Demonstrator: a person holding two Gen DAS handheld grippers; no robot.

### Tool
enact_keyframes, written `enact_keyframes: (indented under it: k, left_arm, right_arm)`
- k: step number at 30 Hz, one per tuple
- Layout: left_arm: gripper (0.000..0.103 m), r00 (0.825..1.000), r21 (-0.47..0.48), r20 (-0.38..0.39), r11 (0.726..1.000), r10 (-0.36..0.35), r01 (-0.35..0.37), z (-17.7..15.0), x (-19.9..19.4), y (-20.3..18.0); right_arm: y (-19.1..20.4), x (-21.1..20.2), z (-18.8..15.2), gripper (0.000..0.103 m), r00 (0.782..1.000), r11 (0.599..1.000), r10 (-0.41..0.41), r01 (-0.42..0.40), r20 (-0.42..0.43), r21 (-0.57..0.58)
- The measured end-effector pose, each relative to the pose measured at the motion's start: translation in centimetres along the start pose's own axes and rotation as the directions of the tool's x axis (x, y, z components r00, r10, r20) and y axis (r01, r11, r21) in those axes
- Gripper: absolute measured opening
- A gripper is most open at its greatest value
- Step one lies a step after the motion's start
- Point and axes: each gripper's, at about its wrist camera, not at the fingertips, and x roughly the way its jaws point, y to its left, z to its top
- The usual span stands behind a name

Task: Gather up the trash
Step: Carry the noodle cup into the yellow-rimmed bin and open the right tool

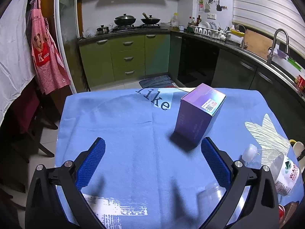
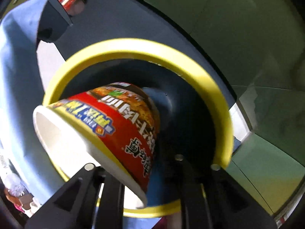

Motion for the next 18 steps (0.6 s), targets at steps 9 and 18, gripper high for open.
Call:
enact_keyframes:
  k: [9,18]
  left_arm:
    - [0.099,1.0,0.016,-0.007,1.0,-0.006,0.006,-0.2,0.3,-0.6]
    - [0.099,0.998,0.046,-0.03,0.997,-0.059,0.06,-0.1,-0.1,-1.4]
  right_arm:
    - [1.3,0.0,-0.7,0.054,0.987,0.984,-0.158,0.16,0.036,-0.079]
    - [2.5,-9.4,-6.1,0.061,0.961,0.983,-0.06,0.104,0.272,-0.151]
